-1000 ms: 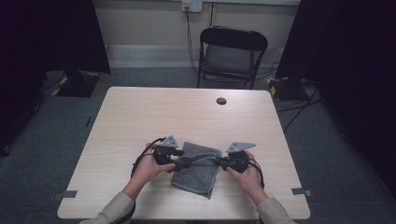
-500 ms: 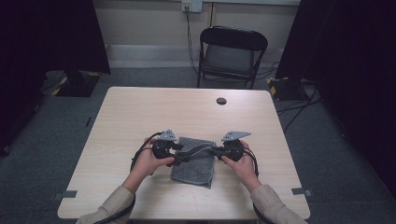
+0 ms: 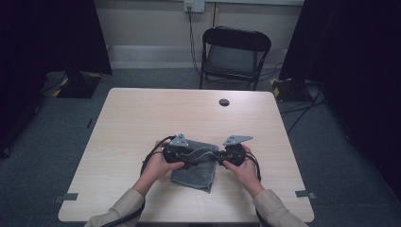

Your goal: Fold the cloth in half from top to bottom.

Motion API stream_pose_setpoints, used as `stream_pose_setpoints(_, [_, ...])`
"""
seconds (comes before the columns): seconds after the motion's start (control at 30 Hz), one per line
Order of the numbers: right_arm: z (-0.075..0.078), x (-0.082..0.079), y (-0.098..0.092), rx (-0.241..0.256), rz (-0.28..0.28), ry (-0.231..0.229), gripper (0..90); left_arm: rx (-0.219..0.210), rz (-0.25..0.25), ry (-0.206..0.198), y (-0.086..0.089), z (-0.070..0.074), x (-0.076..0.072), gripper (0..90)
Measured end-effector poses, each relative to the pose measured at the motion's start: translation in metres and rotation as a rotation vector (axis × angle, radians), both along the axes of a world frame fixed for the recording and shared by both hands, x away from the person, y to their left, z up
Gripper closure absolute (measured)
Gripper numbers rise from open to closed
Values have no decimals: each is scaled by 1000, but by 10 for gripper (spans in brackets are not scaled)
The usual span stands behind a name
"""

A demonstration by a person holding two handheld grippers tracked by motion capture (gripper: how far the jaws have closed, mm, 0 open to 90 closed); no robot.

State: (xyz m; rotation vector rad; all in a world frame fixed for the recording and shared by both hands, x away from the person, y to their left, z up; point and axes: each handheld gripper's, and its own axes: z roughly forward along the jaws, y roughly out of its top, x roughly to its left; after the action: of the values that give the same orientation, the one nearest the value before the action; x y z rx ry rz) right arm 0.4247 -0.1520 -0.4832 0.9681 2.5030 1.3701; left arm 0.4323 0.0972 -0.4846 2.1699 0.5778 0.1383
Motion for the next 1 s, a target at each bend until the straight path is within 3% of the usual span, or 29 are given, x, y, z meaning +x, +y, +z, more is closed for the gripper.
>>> stream_pose_setpoints(0.1, [-1, -4, 1, -6, -14, -1, 544, 38, -14, -6, -6, -3, 1, 635])
stream_pose_setpoints(0.17, [-2, -7, 1, -29, -35, -12, 447, 14, -32, -1, -8, 0, 0, 777])
stream_pose_setpoints(0.23, [-5, -11, 0, -56, -49, -13, 387, 6, -33, -2, -8, 4, 0, 831])
stream_pose_setpoints(0.33, [-7, -15, -2, -81, -69, -14, 328, -6, -36, -10, -8, 15, 0, 846])
stream_pose_setpoints(0.57, [-12, -19, -6, -132, -97, -28, 311, -44, -55, -23, -8, 38, 1, 846])
stream_pose_setpoints(0.83, [-15, -21, -4, -163, -116, -54, 319, -15, -126, 0, -8, 37, -18, 838])
stream_pose_setpoints(1.0, [-16, -22, -2, -174, -130, -62, 317, -12, -143, 11, -3, 34, -31, 830])
